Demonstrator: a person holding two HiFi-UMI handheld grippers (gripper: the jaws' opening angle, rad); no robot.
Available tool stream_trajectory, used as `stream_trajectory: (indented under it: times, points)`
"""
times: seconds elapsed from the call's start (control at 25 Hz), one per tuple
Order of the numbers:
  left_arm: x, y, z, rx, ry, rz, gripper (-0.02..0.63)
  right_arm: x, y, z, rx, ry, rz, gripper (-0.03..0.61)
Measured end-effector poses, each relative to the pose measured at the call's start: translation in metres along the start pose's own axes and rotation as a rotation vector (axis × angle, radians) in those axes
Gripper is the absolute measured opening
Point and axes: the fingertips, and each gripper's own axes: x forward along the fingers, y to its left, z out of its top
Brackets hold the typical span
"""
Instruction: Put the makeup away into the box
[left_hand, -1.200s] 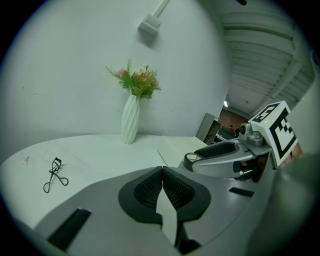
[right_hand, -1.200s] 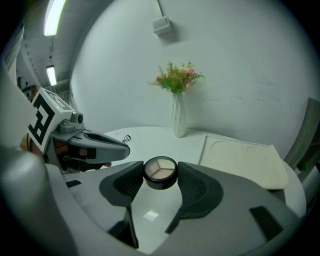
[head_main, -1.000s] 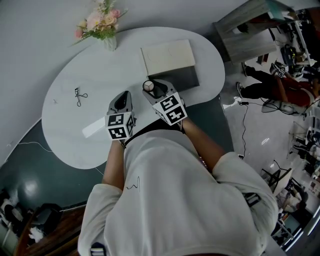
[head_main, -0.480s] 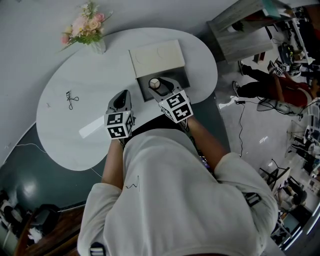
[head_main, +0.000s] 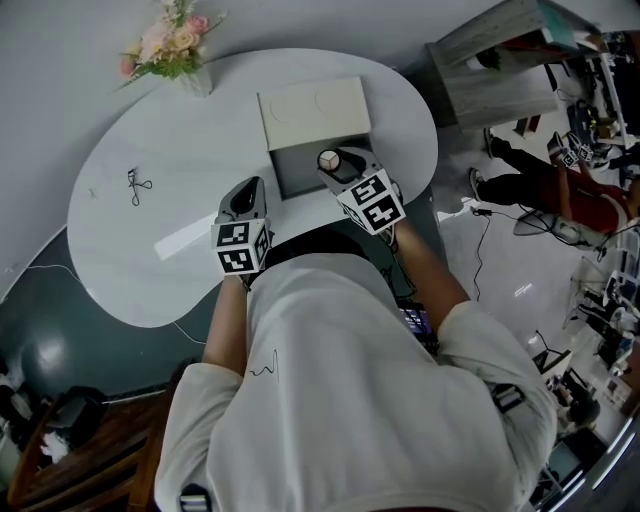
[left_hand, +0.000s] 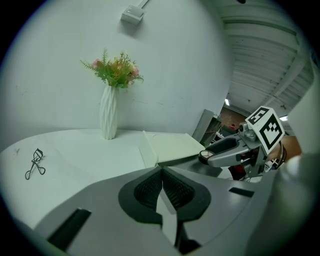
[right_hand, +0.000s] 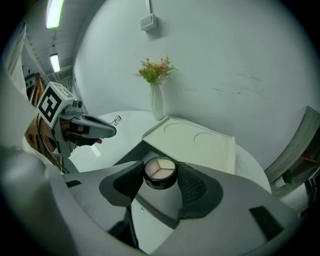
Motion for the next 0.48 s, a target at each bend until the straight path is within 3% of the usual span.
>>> stream_trajectory:
  times: [0.2,0.48]
  points:
    - [-0.003,-0.002,-0.009,-0.014,0.017,0.035,0.018,0.008,-0.002,-0.012,-0.087,0.087,0.086,0.213]
    - [-0.008,-0.001,-0.025,-0.056,0.049,0.072,0.018,0.028,0.016,-0.025,-0.293,0.192,0.255,0.213]
